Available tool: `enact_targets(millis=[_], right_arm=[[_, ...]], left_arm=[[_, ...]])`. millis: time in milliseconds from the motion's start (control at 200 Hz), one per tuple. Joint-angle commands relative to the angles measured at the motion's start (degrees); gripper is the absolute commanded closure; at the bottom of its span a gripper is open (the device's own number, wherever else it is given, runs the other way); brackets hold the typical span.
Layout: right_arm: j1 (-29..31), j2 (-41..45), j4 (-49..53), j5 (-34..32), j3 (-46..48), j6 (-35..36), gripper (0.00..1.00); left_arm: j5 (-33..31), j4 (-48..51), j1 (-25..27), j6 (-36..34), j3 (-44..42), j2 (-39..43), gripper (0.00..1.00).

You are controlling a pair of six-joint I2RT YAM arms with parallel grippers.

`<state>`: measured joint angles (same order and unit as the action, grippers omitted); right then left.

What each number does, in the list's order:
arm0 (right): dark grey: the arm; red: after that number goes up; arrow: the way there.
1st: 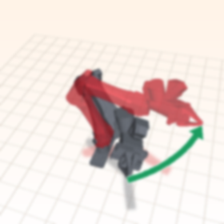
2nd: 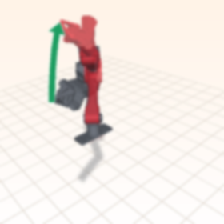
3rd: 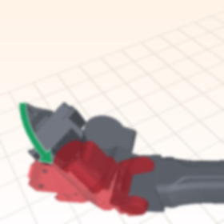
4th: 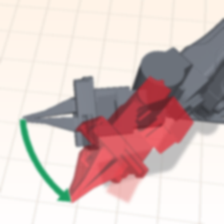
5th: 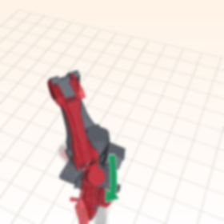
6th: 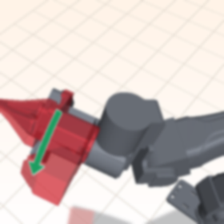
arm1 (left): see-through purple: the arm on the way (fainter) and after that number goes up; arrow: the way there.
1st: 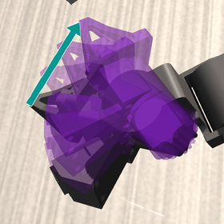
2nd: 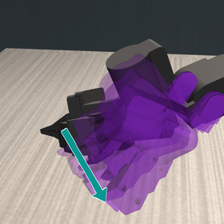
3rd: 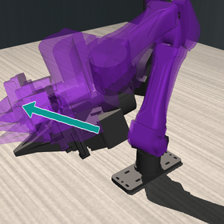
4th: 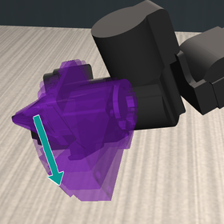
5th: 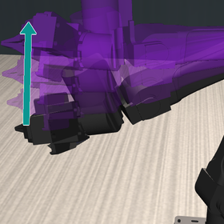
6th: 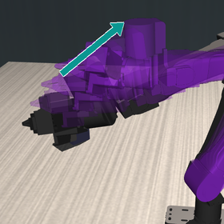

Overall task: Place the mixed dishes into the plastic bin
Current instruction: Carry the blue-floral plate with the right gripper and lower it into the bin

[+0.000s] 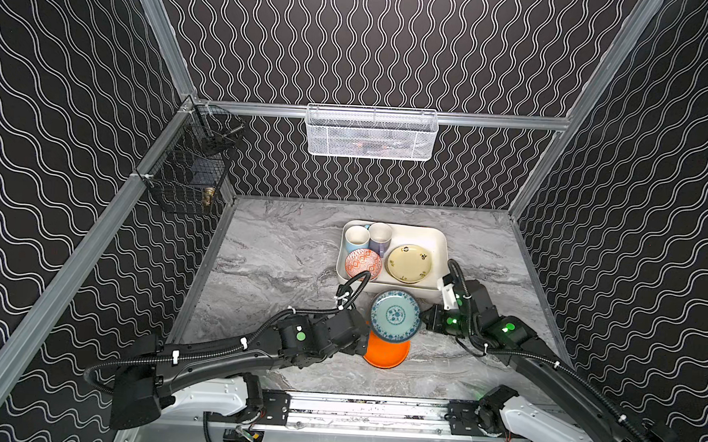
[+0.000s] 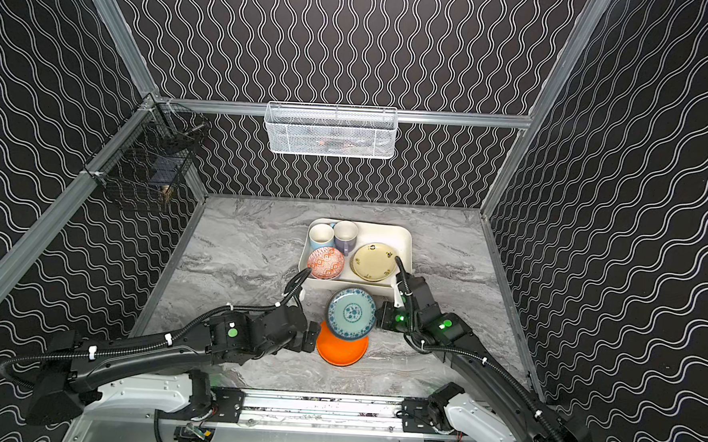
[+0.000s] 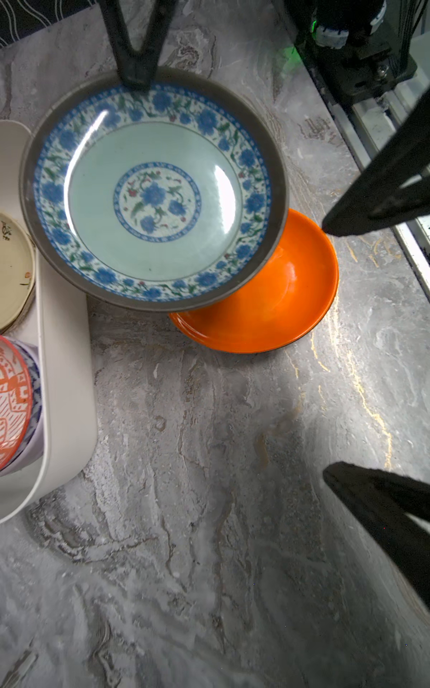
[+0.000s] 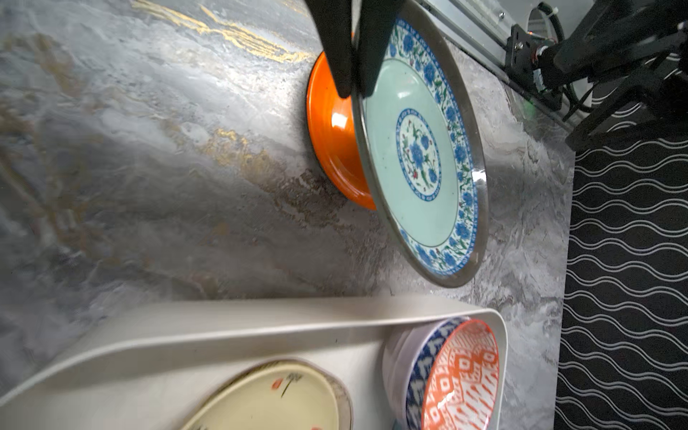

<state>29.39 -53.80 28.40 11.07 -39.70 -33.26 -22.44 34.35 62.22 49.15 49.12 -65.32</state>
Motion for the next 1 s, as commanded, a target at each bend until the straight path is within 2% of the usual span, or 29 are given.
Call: enact_targets(millis=[0,185,385,525,721,996], right_arm=[[-3.72,-0.89,2.38,-0.33,-3.49,3.49,1.00],[-15.08,-5.48,2.89,2.73,-10.51,7.67,1.00],[-20.23,-17.00,0.86,4.20,-19.95,9.41,1.00],[-22.17,-27.42,-1.68,6.60,-24.81,9.01,1.00],[-22.77,-40.59,-2.81,9.05,-31.67,9.04,1.00],[-22.71,-49.08,-3.04,9.20,-35.91,9.66,1.00]], left_arm=[[-1.21,1.90,-1.65,-2.99,2.52,-0.53,0.01],[2.12,2.13,-7.58,-8.85,7.60,-2.25,0.01],[8.34,0.35,-16.38,-14.63,10.08,-4.86,0.01],[12.91,-1.51,-20.77,-16.78,10.63,-7.43,0.01],[16.00,-3.03,-24.49,-18.51,10.13,-9.80,0.01],[20.78,-5.29,-29.06,-19.13,7.74,-10.82,0.01]])
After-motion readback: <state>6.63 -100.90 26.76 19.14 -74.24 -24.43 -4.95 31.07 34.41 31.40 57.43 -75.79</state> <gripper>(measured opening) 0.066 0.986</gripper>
